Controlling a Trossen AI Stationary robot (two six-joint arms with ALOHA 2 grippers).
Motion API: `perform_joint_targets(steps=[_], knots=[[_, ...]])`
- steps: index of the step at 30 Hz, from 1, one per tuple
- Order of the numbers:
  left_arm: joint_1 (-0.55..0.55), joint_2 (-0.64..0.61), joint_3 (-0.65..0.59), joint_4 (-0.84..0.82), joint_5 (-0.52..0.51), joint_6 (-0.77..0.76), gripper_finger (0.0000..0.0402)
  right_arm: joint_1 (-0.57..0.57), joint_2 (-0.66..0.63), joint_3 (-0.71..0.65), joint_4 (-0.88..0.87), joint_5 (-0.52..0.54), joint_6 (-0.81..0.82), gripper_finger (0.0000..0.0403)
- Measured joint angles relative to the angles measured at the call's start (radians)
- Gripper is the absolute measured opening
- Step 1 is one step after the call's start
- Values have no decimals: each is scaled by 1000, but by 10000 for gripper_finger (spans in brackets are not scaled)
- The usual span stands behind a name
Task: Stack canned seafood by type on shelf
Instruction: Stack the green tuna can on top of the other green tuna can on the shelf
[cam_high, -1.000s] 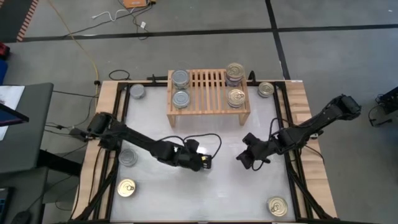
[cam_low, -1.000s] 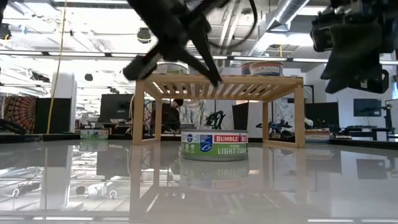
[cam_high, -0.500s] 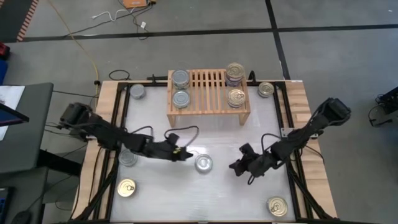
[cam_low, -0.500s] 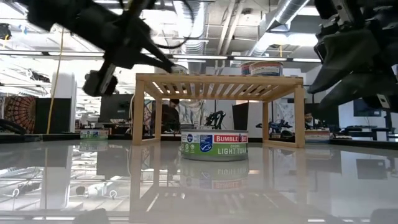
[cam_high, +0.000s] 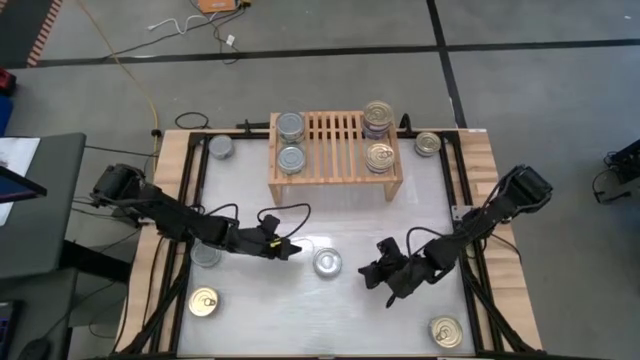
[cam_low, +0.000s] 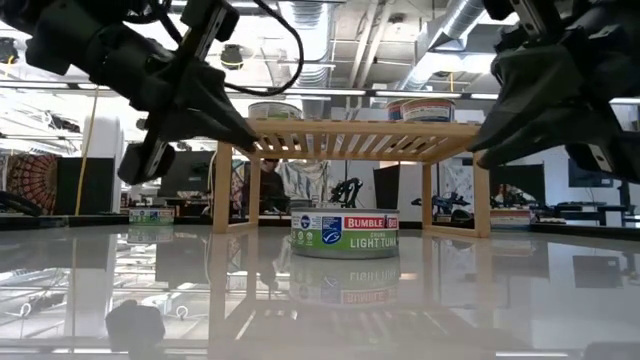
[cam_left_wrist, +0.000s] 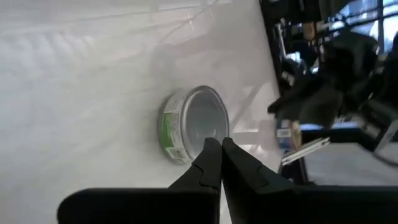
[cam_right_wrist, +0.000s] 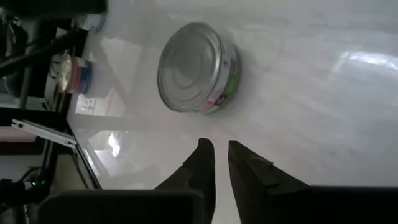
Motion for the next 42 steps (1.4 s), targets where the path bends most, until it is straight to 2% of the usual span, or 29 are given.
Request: perform_joint_targets(steps=[4,9,13,16,21,24,28,35,42], knots=[[0,7,-1,11,44,48,42,-2,-20,-1,-25,26,0,72],[-1,7,-1,29,45,103,108,-14,-16,0,-18,26,-3,72],[8,7,-1,41,39,89,153,-21,-15,0,-19,36,-4,72],[10,7,-1,40,34,51,170,-39,-15,0,-19,38,-28,72],[9,7,-1,41,30,40,176,-76,-14,0,3,40,-82,86],[9,7,-1,34,-30,57,175,-101,2,0,54,42,-124,106],[9,7,0,32,-95,42,175,-122,70,0,140,40,-127,139],[9,7,0,7,-102,42,175,-139,167,0,270,0,-126,193],[9,7,0,2,-102,32,174,-171,226,8,314,-87,-124,189]])
